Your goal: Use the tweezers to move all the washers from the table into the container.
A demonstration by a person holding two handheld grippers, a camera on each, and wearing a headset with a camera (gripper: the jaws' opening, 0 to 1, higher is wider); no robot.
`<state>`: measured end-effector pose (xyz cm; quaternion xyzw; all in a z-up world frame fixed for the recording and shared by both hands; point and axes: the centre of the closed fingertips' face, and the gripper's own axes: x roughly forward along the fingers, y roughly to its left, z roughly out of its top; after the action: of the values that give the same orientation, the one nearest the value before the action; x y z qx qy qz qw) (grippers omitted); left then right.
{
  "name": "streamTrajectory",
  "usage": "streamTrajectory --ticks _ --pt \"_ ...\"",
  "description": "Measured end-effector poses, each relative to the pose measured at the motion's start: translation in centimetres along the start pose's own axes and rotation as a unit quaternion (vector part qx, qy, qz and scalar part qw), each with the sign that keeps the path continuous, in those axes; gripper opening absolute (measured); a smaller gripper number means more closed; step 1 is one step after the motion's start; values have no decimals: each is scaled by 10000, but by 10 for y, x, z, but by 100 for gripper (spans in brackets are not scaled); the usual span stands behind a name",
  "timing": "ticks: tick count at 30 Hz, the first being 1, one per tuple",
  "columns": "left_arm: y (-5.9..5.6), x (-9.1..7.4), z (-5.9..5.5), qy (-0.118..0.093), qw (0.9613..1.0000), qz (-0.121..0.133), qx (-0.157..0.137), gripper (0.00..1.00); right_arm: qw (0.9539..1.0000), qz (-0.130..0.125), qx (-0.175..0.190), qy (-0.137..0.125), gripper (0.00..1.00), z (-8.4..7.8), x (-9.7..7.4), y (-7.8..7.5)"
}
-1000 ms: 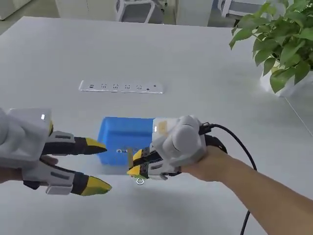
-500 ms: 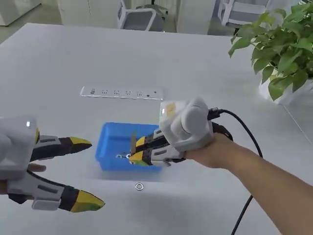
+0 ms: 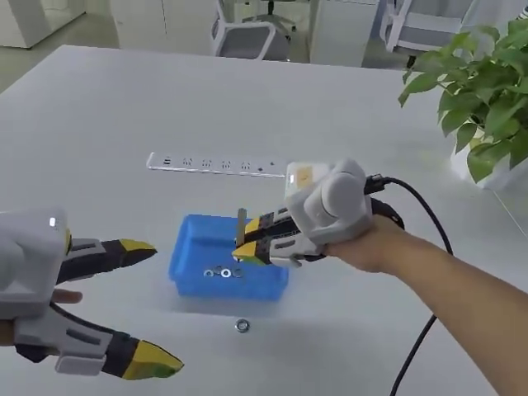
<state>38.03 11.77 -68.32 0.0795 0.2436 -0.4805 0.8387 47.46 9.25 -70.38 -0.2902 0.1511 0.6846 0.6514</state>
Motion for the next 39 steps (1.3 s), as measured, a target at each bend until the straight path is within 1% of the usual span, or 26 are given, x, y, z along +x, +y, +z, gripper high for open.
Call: streamTrajectory --ticks 6,11,12,15,22,30,39 --pt "2 -1 1 -10 10000 34 -19 99 10000 -10 -59 -8 9 -6 3 -8" --pt "5 -2 -1 -2 9999 71 -81 99 10000 -18 -33 14 9 -14 7 -15" --pt "5 -2 0 -27 9999 80 -70 99 10000 -18 -31 12 9 -16 8 -16" --pt "5 -2 2 -64 9999 84 -67 99 10000 1 2 47 9 -22 11 -18" --pt "6 -1 0 -42 9999 85 -82 99 9999 14 60 106 9 -36 16 -21" --pt "12 -1 1 -78 9999 122 -91 99 9997 86 117 187 9 -47 22 -19" --pt "13 -2 -1 -51 9998 131 -108 99 9991 191 163 333 10 -61 26 -14"
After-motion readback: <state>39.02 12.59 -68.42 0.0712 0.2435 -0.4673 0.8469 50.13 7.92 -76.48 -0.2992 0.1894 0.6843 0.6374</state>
